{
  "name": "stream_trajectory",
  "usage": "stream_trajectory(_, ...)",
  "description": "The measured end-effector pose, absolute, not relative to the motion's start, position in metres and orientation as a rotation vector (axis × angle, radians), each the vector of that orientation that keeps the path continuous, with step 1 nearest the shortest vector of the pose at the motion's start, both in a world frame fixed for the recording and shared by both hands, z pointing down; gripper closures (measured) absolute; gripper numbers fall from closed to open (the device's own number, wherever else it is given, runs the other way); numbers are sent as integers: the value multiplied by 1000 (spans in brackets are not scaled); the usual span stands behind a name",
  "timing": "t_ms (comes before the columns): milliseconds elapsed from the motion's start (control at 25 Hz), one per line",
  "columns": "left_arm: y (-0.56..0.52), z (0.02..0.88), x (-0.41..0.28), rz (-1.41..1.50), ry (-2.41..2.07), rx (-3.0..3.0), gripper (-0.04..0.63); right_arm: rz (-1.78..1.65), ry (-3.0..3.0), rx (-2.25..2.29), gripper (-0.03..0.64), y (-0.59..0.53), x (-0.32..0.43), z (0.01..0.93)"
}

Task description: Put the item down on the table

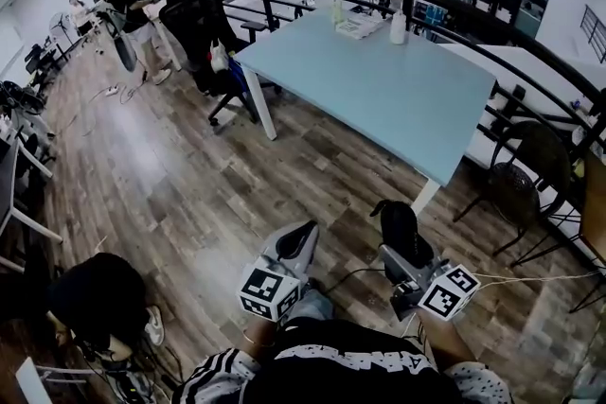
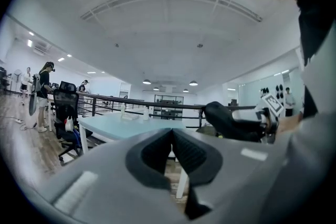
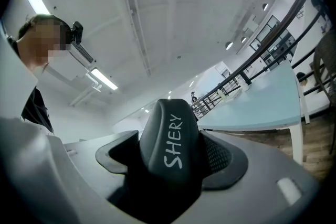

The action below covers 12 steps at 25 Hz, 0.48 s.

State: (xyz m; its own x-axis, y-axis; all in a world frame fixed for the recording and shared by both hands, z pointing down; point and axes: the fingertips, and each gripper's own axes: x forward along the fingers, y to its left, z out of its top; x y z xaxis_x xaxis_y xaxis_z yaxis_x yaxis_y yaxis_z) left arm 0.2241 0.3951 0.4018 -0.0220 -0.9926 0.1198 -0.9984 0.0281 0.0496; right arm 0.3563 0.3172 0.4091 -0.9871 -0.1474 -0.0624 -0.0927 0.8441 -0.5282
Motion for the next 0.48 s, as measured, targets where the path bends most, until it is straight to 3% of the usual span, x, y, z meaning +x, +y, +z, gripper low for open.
stream_trajectory(480, 343, 408, 121, 107, -2137, 2148, 595, -837, 2901, -284, 250, 266, 263, 413)
